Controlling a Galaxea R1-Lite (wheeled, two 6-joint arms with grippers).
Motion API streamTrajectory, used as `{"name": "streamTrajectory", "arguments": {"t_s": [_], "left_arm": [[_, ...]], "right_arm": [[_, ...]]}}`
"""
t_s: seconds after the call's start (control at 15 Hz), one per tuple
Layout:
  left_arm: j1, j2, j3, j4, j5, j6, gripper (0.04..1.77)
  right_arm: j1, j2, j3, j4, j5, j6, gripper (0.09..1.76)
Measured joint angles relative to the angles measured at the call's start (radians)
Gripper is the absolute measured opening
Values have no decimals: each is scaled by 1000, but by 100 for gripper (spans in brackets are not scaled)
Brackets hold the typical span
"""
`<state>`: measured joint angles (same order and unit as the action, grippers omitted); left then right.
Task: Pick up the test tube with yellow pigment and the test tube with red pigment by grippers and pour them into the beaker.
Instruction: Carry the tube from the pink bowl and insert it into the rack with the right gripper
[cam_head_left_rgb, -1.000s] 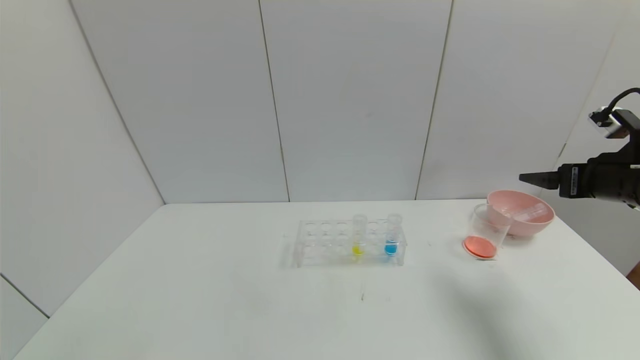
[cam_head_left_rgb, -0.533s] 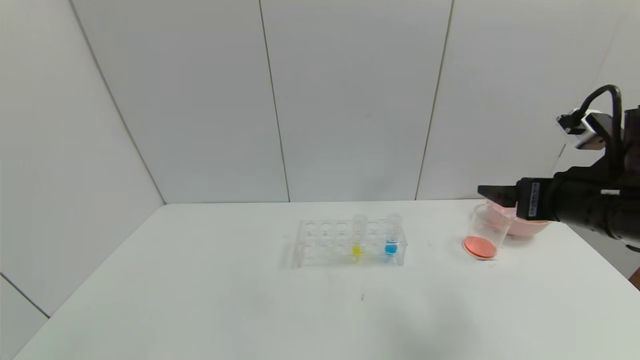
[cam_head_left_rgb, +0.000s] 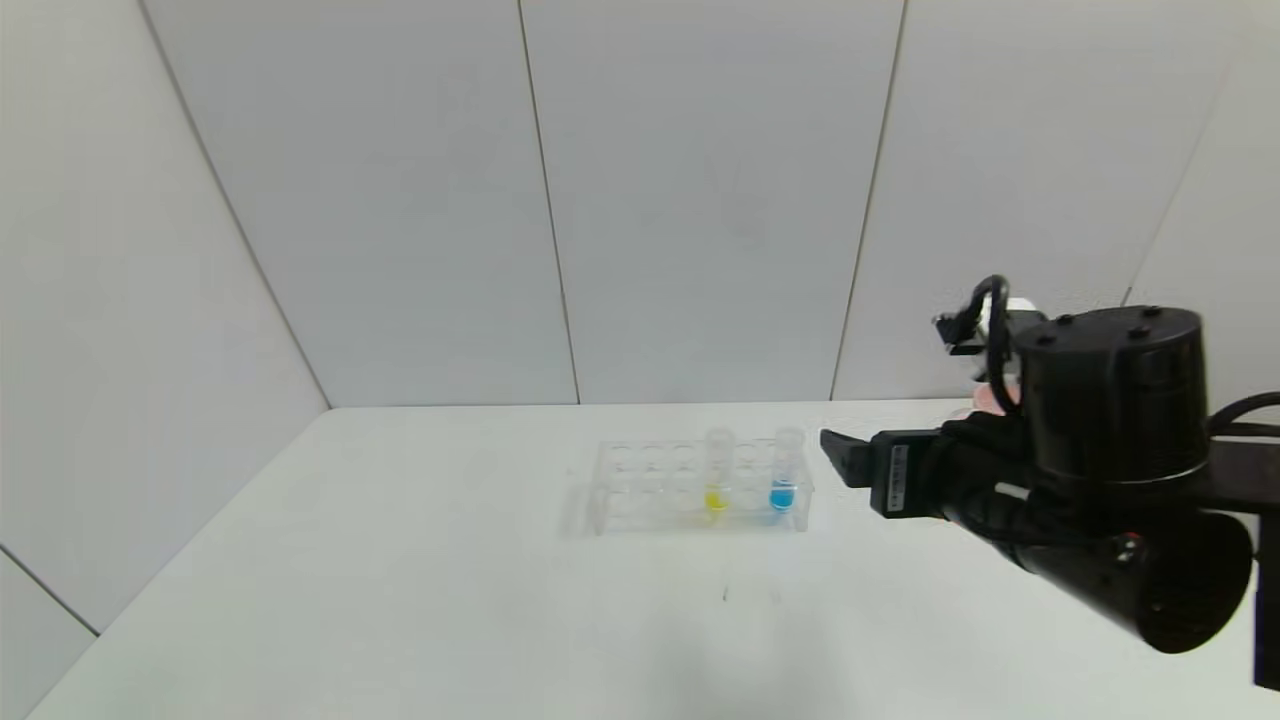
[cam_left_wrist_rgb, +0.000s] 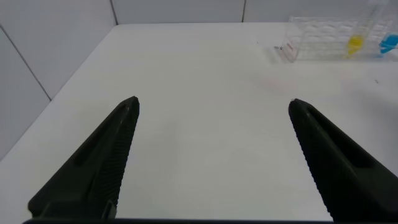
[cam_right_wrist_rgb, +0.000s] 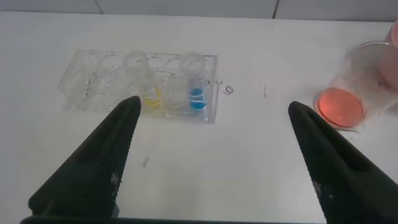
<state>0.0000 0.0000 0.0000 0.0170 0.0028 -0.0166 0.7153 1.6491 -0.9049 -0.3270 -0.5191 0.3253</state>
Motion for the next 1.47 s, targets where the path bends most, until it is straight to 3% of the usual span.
{"name": "streamTrajectory", "arguments": {"t_s": [0.2, 0.53, 0.87, 1.47], "left_arm": [[0, 0, 0, 0, 0, 0, 172], [0, 0, 0, 0, 0, 0, 172], [0, 0, 0, 0, 0, 0, 172], [0, 0, 0, 0, 0, 0, 172]], "right_arm": [[60, 105, -5, -117, -31, 4, 170], [129, 239, -54, -123, -46, 4, 170], [167, 380, -201, -120, -183, 9, 170], [137, 559, -385, -129, -197, 11, 170]]}}
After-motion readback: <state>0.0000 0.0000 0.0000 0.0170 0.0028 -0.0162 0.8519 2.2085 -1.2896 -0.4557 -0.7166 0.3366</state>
